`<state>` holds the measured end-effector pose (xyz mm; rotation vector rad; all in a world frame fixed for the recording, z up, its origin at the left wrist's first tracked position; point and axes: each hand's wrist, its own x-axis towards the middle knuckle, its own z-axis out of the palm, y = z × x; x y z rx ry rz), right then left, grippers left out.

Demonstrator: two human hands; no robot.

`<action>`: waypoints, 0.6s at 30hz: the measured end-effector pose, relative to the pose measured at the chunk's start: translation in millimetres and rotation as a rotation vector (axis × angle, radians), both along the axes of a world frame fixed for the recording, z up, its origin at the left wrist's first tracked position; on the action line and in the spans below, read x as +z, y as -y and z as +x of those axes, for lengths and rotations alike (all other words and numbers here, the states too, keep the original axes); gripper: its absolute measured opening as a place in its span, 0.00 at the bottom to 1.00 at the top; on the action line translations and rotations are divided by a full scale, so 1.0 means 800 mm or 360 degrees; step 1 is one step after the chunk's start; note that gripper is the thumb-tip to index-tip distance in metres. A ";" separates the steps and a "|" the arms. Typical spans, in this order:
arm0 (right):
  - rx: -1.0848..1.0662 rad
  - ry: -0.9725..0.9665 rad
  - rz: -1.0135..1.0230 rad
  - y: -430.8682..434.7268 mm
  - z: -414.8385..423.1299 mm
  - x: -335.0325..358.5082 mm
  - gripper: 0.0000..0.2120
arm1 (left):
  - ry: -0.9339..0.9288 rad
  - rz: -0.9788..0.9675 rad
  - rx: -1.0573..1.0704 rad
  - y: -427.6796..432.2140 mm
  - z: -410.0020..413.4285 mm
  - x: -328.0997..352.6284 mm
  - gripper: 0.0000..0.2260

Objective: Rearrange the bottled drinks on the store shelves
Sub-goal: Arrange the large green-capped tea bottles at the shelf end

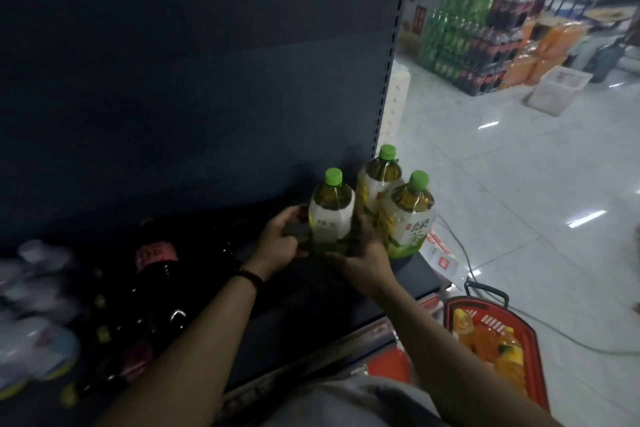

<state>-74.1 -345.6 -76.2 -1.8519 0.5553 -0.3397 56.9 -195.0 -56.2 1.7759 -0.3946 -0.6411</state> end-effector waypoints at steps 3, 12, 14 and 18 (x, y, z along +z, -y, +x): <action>0.0005 -0.0038 0.0015 -0.009 0.005 -0.005 0.39 | 0.0012 0.0054 -0.0001 0.002 -0.001 0.002 0.33; -0.0047 -0.0235 0.0061 -0.009 0.049 0.019 0.33 | 0.0156 0.0264 -0.0011 -0.022 0.037 0.010 0.23; -0.0015 -0.0301 -0.0025 -0.017 0.050 0.022 0.30 | 0.0210 0.0204 -0.0111 -0.013 0.043 0.019 0.32; -0.0327 -0.0232 -0.0249 -0.051 0.034 0.020 0.24 | 0.0282 0.0137 -0.0117 -0.009 0.031 0.025 0.32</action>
